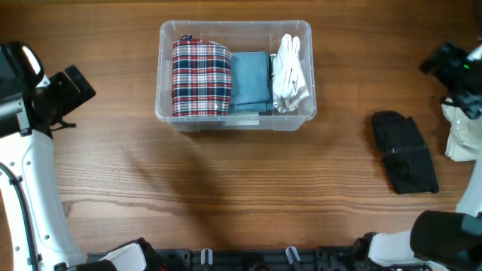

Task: Pack container
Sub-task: 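Grasp the black garment with the right gripper and lift it, then carry the black garment into the box between plaid and white items, then push the black garment down into the gap with the right gripper, then move the right gripper to the cream garment and grasp it, then carry the cream garment over the box and lower it at the right end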

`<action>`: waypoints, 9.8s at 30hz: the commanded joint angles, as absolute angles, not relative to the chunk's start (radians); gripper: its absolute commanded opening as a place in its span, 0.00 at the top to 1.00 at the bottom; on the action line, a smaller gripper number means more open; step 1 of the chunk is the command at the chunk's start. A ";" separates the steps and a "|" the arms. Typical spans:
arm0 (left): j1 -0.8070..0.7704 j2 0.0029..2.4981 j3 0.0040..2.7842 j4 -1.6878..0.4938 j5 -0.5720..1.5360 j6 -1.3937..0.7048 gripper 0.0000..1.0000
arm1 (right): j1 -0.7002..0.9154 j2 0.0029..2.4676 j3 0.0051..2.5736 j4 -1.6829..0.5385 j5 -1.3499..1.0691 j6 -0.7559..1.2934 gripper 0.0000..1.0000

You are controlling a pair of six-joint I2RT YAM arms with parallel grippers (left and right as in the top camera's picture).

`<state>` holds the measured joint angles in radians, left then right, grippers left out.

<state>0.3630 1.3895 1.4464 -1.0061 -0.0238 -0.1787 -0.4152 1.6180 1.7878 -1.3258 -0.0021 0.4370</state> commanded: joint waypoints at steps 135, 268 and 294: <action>0.369 1.393 1.444 -1.004 -0.015 -0.188 0.00 | 0.432 1.777 1.470 -0.801 0.198 0.317 0.64; 0.369 1.393 1.444 -1.004 -0.015 -0.188 0.00 | -1.008 1.975 1.158 -0.513 -0.395 0.288 0.96; 0.369 1.393 1.444 -1.004 -0.015 -0.188 0.00 | 0.220 1.305 1.180 -0.352 -0.554 -0.268 0.96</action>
<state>0.3630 1.3895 1.4460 -1.0058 -0.0238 -0.1787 0.0895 1.2831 1.1656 -0.3801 -0.6701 -0.1040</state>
